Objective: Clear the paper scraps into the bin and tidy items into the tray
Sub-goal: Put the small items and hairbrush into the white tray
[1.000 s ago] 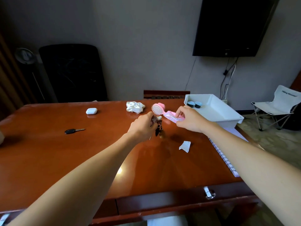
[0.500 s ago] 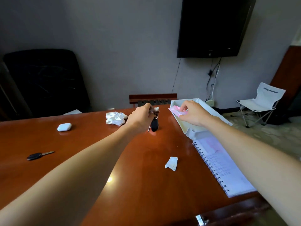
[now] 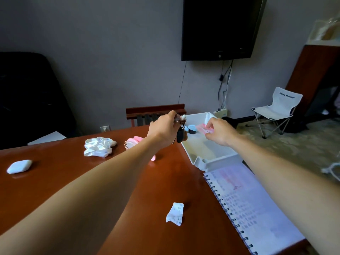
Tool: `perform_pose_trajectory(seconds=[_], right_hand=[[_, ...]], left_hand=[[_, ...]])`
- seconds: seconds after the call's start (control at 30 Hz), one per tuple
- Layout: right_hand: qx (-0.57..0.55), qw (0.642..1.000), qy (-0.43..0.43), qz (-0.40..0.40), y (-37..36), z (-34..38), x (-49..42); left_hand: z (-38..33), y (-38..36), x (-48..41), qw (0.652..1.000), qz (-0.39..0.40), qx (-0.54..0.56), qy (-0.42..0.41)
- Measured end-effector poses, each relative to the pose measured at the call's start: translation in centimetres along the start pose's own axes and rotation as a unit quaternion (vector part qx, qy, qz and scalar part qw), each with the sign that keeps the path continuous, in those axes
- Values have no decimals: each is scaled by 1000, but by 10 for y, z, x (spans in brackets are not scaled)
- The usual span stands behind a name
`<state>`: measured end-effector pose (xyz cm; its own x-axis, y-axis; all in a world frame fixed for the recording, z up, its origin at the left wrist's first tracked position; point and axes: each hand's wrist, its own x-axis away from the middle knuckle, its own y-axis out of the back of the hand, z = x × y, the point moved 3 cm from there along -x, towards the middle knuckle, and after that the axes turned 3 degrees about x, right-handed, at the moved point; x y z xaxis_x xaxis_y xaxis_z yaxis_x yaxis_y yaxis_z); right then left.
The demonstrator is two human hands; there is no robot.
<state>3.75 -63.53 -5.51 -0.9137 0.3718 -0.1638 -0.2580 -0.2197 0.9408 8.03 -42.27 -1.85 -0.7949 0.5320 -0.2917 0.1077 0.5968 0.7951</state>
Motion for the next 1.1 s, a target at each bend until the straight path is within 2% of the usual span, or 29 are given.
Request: perform_pose_trajectory(seconds=[0.43, 0.8, 0.93, 1.1], right_hand=[[36, 999, -25, -11, -28, -22, -52], [60, 998, 3, -8, -43, -27, -59], [22, 999, 32, 8, -38, -27, -53], [-104, 992, 52, 45, -31, -23, -43]], left_hand=[[12, -57, -55, 1000, -8, -12, -4], [10, -75, -72, 1000, -7, 2, -9], [7, -81, -76, 1000, -6, 15, -5], [10, -90, -78, 996, 9, 88, 25]])
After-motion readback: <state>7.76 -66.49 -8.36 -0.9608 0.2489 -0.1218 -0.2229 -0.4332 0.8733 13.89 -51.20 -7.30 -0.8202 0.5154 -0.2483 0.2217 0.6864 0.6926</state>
